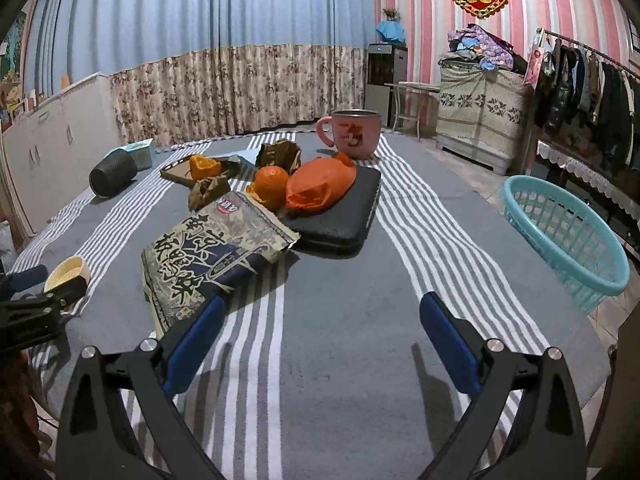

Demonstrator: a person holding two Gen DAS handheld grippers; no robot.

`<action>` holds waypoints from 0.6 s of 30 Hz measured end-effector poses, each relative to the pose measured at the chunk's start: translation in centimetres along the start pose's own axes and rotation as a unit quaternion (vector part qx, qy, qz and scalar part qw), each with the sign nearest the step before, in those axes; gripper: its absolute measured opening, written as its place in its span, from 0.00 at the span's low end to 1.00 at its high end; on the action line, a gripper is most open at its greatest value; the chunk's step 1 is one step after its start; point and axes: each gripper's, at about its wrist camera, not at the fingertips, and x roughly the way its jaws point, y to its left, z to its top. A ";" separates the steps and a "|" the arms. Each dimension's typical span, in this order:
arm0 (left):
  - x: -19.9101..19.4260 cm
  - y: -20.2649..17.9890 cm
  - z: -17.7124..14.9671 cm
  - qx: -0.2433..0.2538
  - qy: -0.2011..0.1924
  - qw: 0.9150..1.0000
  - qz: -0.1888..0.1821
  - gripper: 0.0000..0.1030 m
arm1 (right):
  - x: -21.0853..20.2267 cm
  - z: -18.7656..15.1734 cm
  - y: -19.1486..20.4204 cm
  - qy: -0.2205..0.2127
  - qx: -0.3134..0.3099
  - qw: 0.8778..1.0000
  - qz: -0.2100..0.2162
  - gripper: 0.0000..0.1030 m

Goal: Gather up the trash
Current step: 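Grasp the cream plastic lid with the left tool while the right tool grasps the snack bag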

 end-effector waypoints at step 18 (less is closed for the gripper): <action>-2.7 1.4 2.6 0.007 -0.056 0.998 -0.012 0.59 | 2.2 2.5 3.9 0.043 -0.010 0.999 0.011 0.93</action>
